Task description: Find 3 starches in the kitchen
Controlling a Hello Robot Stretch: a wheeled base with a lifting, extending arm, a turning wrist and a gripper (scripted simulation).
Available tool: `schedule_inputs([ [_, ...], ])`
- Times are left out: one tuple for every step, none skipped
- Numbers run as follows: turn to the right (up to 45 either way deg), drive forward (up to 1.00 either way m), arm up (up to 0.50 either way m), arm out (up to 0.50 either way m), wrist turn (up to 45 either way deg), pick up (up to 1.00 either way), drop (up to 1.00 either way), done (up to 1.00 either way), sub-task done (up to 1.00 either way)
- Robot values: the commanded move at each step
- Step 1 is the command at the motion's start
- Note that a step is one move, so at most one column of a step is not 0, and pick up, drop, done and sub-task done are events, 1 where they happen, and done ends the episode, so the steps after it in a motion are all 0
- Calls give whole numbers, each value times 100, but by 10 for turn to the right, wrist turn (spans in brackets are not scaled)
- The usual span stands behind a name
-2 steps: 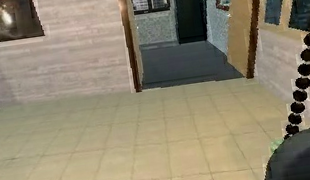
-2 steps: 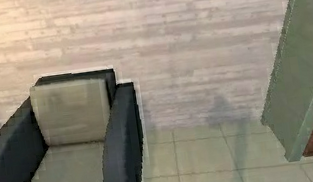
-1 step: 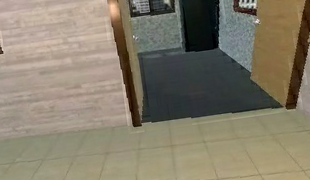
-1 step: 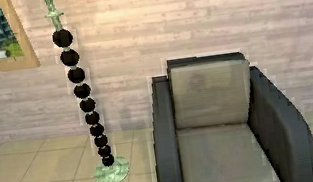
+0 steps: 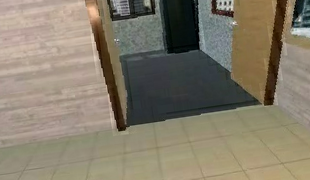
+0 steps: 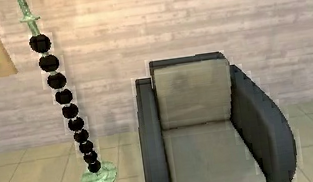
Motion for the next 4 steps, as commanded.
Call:
schedule_inputs([
  [30, 0, 0, 0, 0, 0, 0, 0, 0],
  [0, 20, 0, 0, 0, 0, 0, 0, 0],
  [0, 100, 0, 0, 0, 0, 0, 0, 0],
  [30, 0, 0, 0, 0, 0, 0, 0, 0],
])
